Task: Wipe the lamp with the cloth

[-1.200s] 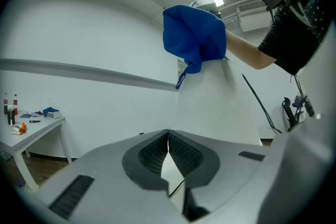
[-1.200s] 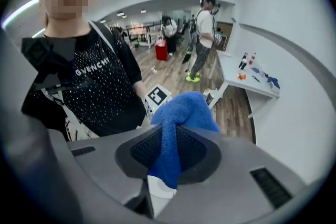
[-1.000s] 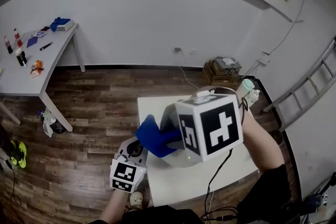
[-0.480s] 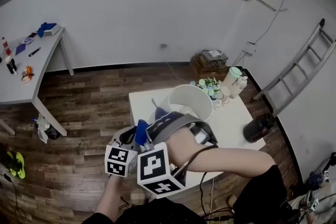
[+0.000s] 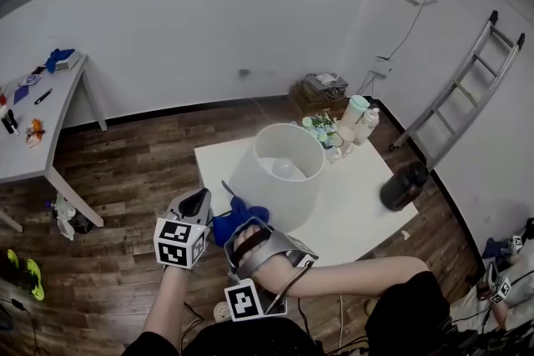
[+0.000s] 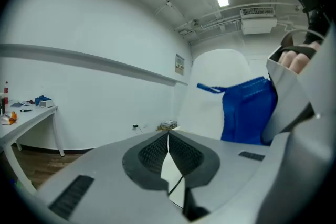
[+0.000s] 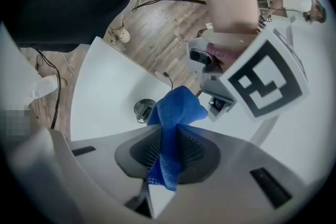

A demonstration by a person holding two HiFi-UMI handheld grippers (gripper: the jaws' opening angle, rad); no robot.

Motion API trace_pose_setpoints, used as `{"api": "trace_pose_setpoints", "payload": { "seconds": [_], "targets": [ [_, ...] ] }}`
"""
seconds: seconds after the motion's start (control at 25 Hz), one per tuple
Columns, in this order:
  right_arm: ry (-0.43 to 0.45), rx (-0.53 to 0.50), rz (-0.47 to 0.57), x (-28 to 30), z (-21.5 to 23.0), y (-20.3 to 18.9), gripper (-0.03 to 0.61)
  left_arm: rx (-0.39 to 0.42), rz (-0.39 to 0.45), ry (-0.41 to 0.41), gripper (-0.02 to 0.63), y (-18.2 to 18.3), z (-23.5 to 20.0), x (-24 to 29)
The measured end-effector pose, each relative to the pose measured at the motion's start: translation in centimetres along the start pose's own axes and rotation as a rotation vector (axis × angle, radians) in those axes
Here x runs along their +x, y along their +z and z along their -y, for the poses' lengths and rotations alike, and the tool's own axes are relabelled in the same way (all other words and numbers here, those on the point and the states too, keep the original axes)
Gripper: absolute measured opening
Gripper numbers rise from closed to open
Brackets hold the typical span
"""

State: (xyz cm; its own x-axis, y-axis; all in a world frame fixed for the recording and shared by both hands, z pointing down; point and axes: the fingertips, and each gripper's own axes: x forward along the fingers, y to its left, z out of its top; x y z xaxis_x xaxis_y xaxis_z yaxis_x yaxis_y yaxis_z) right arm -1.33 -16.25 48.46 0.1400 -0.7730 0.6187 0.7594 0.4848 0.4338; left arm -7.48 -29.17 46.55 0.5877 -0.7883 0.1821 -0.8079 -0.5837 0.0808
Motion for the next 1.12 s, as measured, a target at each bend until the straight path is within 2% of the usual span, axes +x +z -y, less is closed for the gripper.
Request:
{"api": "trace_pose_setpoints", "payload": {
  "seconds": [0.12,0.2,0.28,0.4,0.48,0.6,0.76,0.84,0.92,1.0,1.12],
  "targets": [
    [0.054,0.042,0.073,0.7,-2.4,2.5,0.075,0.012,-0.006,-0.008,0.011,-0.4,0.4,0.0],
    [0.080,0.128,0.166,1.1,-4.0,4.4,0.075,0.019,-0.005,-0.011,0.011,-0.5,0.7,-0.2],
    [0.039,0.300,0.277,1.8,-4.8,5.8,0.075,0.039,0.000,-0.009,0.011,-0.7,1.2,-0.4],
    [-0.138,0.650,0.395,2.8,-4.6,5.9,0.075,0.058,0.004,0.000,0.011,-1.3,1.7,-0.9],
    [-0.291,0.794,0.375,3.9,-4.5,4.8,0.075,0.051,-0.003,0.013,0.012,-1.9,1.8,-1.4],
    [-0.498,0.881,0.293,6.2,-4.6,2.9,0.075,0.044,-0.014,0.031,0.011,-2.4,2.0,-1.9],
    [-0.678,0.996,0.157,8.4,-4.1,-0.5,0.075,0.067,-0.032,0.030,0.011,-2.5,2.7,-2.4],
    [-0.755,1.020,0.115,8.8,-3.3,-1.5,0.075,0.074,-0.035,0.034,0.012,-2.4,2.7,-2.8],
    [-0.802,1.043,0.081,9.5,-2.3,-2.3,0.075,0.074,-0.032,0.040,0.011,-2.2,2.5,-3.2],
    [-0.806,1.079,0.046,10.8,-2.0,-3.0,0.075,0.076,-0.032,0.044,0.012,-2.2,2.3,-3.4],
    [-0.737,1.125,0.054,12.9,-2.0,-2.5,0.075,0.080,-0.035,0.050,0.011,-2.3,1.9,-3.1]
  ]
}}
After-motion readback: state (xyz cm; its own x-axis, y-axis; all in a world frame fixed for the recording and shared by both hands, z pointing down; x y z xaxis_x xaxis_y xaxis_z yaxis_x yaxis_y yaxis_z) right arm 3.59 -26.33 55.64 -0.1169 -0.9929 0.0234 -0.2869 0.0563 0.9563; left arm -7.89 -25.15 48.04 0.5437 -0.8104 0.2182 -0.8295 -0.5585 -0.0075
